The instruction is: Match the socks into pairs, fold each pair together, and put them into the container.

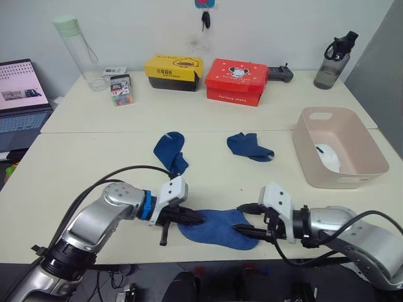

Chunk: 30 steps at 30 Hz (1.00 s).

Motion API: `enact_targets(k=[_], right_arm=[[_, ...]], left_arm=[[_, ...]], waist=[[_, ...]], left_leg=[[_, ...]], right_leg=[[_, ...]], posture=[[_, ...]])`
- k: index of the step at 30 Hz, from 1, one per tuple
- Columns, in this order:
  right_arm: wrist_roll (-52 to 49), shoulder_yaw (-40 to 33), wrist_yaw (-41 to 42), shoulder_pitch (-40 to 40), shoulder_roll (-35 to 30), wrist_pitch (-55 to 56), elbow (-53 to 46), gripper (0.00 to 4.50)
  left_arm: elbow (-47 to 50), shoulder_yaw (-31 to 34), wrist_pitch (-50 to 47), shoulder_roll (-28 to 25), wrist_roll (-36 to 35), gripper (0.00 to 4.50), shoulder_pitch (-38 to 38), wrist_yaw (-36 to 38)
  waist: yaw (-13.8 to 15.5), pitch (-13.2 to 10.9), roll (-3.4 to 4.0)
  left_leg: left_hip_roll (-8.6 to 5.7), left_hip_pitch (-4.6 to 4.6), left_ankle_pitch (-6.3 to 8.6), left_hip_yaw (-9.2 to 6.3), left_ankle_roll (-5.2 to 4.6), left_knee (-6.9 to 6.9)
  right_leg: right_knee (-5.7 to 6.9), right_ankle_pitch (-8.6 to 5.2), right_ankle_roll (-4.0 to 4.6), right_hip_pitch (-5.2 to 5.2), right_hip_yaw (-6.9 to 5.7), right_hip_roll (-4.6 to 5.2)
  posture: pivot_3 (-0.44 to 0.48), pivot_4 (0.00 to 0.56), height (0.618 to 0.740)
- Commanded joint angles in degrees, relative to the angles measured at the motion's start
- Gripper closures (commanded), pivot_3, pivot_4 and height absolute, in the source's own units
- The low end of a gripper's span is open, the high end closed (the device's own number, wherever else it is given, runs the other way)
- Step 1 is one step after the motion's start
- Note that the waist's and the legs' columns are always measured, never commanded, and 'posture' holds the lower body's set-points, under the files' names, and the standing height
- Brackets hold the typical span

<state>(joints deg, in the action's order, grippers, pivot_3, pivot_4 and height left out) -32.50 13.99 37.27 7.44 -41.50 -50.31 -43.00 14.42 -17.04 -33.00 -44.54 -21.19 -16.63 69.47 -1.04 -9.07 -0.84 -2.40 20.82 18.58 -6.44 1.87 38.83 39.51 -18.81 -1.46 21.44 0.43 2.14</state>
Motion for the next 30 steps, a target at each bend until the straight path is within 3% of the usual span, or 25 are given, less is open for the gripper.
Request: enact_targets(k=[1, 5, 13, 20, 22, 25, 28, 30], right_arm=[[4.43, 4.79, 0.71, 0.25, 0.33, 3.80, 1.24, 3.13], [10.46, 9.84, 1.37, 0.97, 0.22, 7.32, 6.03, 4.47], [16.22, 9.18, 3.04, -2.11, -2.71, 12.35, 11.67, 4.47], [14.42, 1.84, 5.10, -8.59, -6.62, 14.91, 8.78, 4.47], [9.09, -3.02, 5.83, -10.66, -5.52, 13.37, 6.41, 4.47], [-8.57, -13.70, 1.12, -10.46, 0.11, 1.63, 2.08, 4.47], [-10.15, -17.37, -0.60, -12.25, -1.39, -3.16, 0.85, 4.47], [-9.26, -16.84, 0.42, -14.24, -3.98, -3.57, -0.33, 4.09]], left_arm=[[-3.34, -2.74, 2.30, 1.42, 3.19, 4.50, 0.05, -0.53], [-5.53, -3.85, 3.35, 2.53, 5.27, 4.50, 0.34, -1.15], [-5.75, -3.78, 3.90, 2.54, 6.50, 4.50, 1.89, -2.08], [-5.07, -3.75, 3.68, 2.39, 6.34, 4.50, 2.50, -2.68], [-4.90, -3.68, 3.60, 2.45, 6.21, 4.50, 2.54, -2.79], [-4.74, -3.50, 3.34, 2.96, 5.71, 4.50, 2.49, -2.95], [-4.92, -3.79, 4.06, 3.28, 6.10, 4.50, 2.22, -2.98], [-4.89, -3.65, 3.91, 3.58, 5.83, 4.50, 2.09, -3.17]], waist=[[0.01, 0.00, 0.00], [-0.03, 0.01, 0.01], [0.01, 0.05, 0.03], [0.30, 0.11, 0.04], [0.50, 0.12, 0.02], [0.55, 0.12, 0.06], [0.76, 0.18, 0.14], [0.87, 0.18, 0.14]], left_leg=[[0.00, -0.01, 0.00, 0.00, 0.01, 0.01], [0.00, -0.01, -0.02, 0.00, 0.04, 0.01], [-0.01, -0.05, -0.03, 0.00, 0.05, 0.02], [-0.01, -0.08, -0.01, -0.01, 0.01, 0.02], [-0.01, -0.08, 0.01, 0.00, -0.01, 0.02], [0.02, -0.10, 0.02, 0.01, -0.03, 0.02], [0.01, -0.10, 0.06, 0.01, -0.11, 0.02], [0.00, -0.08, 0.08, 0.01, -0.13, 0.02]], right_leg=[[0.00, 0.00, 0.00, -0.01, 0.00, 0.00], [0.00, 0.00, 0.00, -0.01, 0.00, 0.00], [0.00, 0.00, 0.00, -0.05, 0.01, 0.01], [-0.02, 0.00, 0.00, -0.11, 0.01, 0.01], [-0.04, 0.00, -0.01, -0.12, 0.00, 0.01], [0.00, 0.01, 0.00, -0.13, 0.01, 0.00], [0.00, 0.01, 0.00, -0.13, 0.04, 0.01], [-0.05, 0.01, 0.00, -0.13, 0.02, 0.01]], posture=[[0.000, 0.150, 0.740], [0.000, 0.150, 0.740], [0.000, 0.150, 0.740], [0.000, 0.150, 0.740], [0.000, 0.150, 0.740], [0.000, 0.150, 0.740], [0.000, 0.150, 0.740], [0.000, 0.150, 0.740]])
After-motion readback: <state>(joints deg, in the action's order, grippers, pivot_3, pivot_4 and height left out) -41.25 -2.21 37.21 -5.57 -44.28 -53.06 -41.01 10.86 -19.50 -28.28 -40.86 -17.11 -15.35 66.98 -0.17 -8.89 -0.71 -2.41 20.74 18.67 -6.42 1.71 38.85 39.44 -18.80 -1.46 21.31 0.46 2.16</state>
